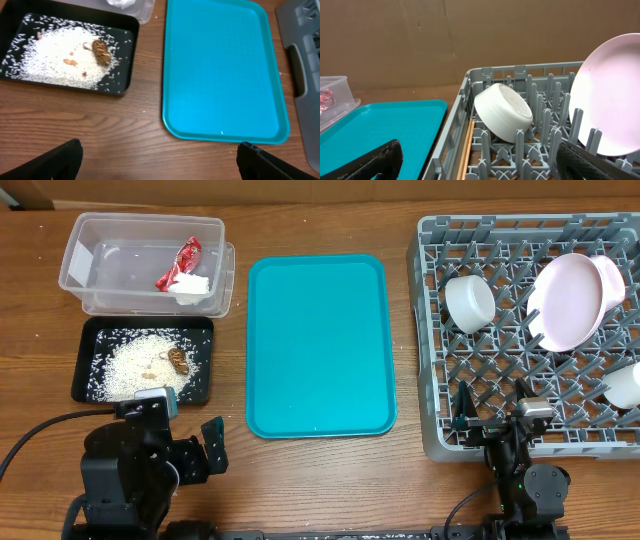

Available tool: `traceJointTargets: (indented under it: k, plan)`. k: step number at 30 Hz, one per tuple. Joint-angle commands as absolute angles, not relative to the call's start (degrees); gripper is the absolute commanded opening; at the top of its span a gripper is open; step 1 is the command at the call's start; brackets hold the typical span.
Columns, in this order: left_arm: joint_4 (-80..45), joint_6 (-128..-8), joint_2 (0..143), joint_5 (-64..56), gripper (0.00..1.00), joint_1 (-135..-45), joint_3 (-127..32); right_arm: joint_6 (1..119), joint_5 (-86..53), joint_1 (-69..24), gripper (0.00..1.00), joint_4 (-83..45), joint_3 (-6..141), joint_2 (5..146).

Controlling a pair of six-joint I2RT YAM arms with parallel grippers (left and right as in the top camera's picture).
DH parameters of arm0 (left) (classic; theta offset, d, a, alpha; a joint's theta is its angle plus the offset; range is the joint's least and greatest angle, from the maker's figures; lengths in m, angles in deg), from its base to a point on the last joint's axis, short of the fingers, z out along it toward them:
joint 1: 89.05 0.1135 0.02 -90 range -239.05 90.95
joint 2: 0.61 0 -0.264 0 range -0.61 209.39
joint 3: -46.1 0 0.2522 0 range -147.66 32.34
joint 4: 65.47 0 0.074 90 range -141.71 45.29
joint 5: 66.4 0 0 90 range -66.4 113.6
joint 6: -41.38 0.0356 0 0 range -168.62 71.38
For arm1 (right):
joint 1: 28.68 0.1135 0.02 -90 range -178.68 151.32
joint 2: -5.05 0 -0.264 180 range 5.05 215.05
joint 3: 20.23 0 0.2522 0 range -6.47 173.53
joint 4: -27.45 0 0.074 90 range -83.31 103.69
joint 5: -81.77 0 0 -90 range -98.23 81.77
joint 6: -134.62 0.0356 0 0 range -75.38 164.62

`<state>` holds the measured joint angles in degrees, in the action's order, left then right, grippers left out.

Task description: Sort waste into correct bins and load items into the dishwasher

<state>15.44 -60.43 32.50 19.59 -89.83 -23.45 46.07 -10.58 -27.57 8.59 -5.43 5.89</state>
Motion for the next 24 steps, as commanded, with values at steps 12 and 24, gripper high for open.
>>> traceJointTargets:
  k: [12, 24]
  plan:
    - [-17.1, -59.8, 6.1, 25.1, 1.00, -91.0, 10.8, 45.9, -10.5, -28.1, 1.00, 9.0, -6.0, 5.2]
    - [-53.8, -53.2, -0.4, 25.1, 1.00, -91.0, 30.9, 45.9, -10.5, -28.1, 1.00, 9.0, -6.0, 5.2]
